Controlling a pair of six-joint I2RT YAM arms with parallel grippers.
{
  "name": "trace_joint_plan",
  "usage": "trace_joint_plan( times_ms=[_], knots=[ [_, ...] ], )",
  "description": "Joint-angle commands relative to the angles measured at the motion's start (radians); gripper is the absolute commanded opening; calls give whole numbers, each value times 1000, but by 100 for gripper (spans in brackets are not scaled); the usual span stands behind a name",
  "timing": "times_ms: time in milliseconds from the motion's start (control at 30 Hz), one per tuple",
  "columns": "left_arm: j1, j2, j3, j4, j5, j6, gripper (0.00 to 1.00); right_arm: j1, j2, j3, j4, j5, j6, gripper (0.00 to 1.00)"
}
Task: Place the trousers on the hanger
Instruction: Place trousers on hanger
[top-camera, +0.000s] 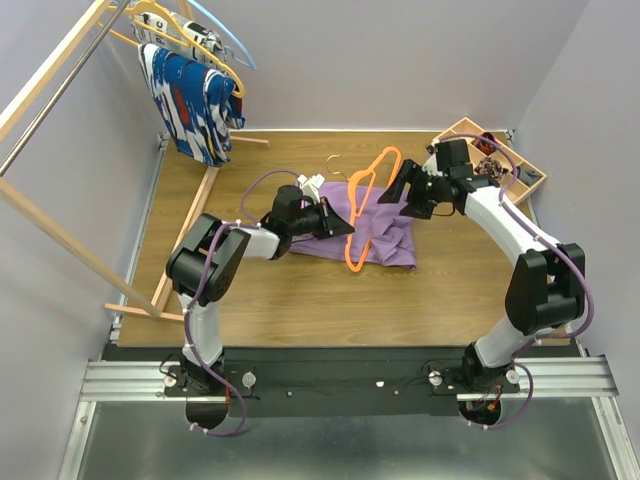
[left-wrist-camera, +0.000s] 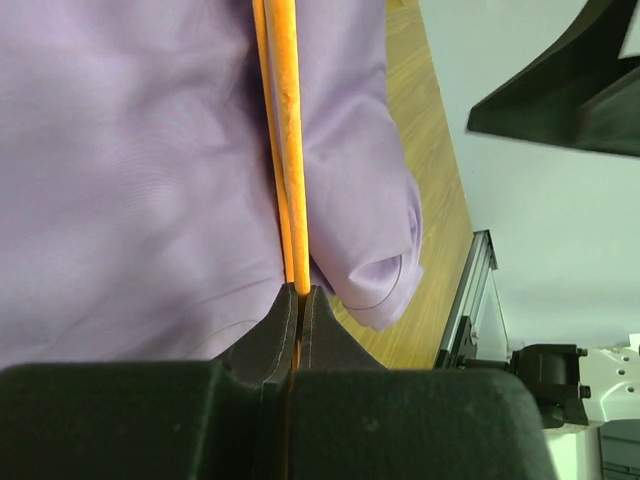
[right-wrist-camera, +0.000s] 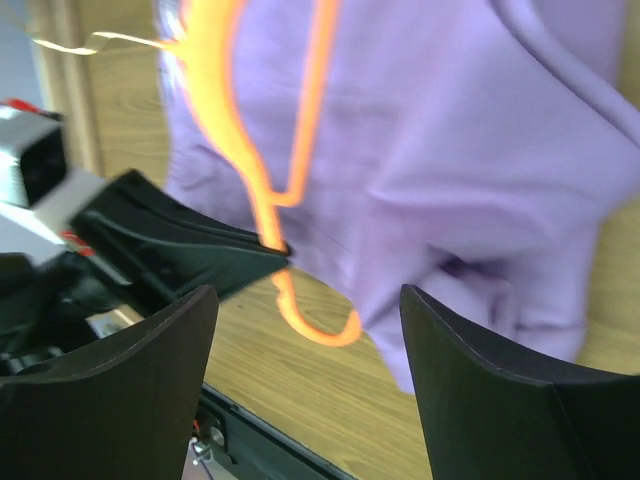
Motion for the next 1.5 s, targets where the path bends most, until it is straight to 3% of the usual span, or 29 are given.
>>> trace_joint_plan(
  times_ms=[0,600,933,1267,1400,1467],
  knots=[
    [-13,-54,53,-46,-47,46,0,29,55,87,71,-72,-13,80],
    [-70,-57,160,-230,-99,124,0,144,239,227,72,118,-24,74],
    [-88,-55,206,-310,-133,160,0,187,263,253,11,285,-51,68],
    [-94,-65,244,-368,-149,181,2,198,288,285,-38,336,-48,27],
    [-93,-75,264,-393,-153,193,29,198,273,262,-38,328,-42,13],
    [-91,-91,269,-403,-151,204,36,198,268,253,-38,319,-36,10]
  ],
)
